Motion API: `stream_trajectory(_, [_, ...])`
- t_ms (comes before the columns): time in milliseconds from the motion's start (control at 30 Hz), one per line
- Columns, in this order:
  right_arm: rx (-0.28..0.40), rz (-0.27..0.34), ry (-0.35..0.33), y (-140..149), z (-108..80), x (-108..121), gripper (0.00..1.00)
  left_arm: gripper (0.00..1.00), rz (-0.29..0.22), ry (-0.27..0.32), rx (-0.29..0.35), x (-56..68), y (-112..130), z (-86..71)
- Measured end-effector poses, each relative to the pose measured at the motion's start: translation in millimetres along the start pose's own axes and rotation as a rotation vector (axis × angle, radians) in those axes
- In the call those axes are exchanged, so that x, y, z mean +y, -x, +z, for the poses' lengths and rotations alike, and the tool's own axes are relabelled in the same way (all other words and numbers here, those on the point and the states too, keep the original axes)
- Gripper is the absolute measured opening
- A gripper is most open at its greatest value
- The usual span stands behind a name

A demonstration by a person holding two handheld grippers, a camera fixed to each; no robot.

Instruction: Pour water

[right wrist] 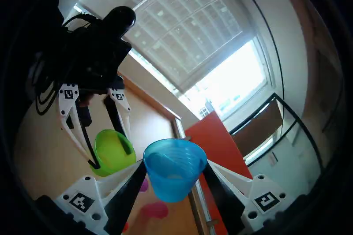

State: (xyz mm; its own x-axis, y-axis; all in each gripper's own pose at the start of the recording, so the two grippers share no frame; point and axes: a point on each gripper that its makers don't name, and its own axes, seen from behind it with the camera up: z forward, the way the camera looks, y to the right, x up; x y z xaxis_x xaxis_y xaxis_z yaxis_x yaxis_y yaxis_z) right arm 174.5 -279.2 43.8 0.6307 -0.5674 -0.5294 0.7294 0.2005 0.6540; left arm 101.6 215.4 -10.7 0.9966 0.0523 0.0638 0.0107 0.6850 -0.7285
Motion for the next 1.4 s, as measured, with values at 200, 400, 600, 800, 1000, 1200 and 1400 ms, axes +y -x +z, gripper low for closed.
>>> stream_trajectory(200, [-0.01, -0.041, 0.006, 0.7, 0.8, 1.0, 0.91, 0.87, -0.001, 0.003, 0.0, 1.1, -0.7, 1.2])
stream_trajectory(400, [-0.018, -0.086, 0.009, 0.4, 2.1, -0.8, 0.91, 0.87, 0.003, 0.005, -0.001, 3.3, -0.9, 2.0])
stream_trajectory(600, [-0.021, -0.119, 0.019, -1.2, 3.1, -0.7, 0.91, 0.87, 0.002, 0.006, 0.002, 4.2, -2.3, 2.3])
stream_trajectory(800, [-0.027, -0.152, 0.029, -1.4, 3.1, 3.1, 0.91, 0.87, 0.003, 0.005, 0.002, 4.1, -2.1, 1.9])
stream_trajectory(1000, [-0.034, -0.187, 0.033, -0.4, 2.9, 5.6, 0.91, 0.87, 0.002, 0.005, 0.002, 3.5, -2.5, 2.5])
stream_trajectory(1200, [-0.036, -0.22, 0.039, -1.4, 3.2, 6.6, 0.91, 0.87, 0.002, 0.006, 0.003, 4.4, -2.3, 3.3])
stream_trajectory(1400, [-0.037, -0.236, 0.037, -1.7, 4.2, 6.3, 0.91, 0.87, 0.002, 0.006, 0.002, 4.1, -1.6, 4.3])
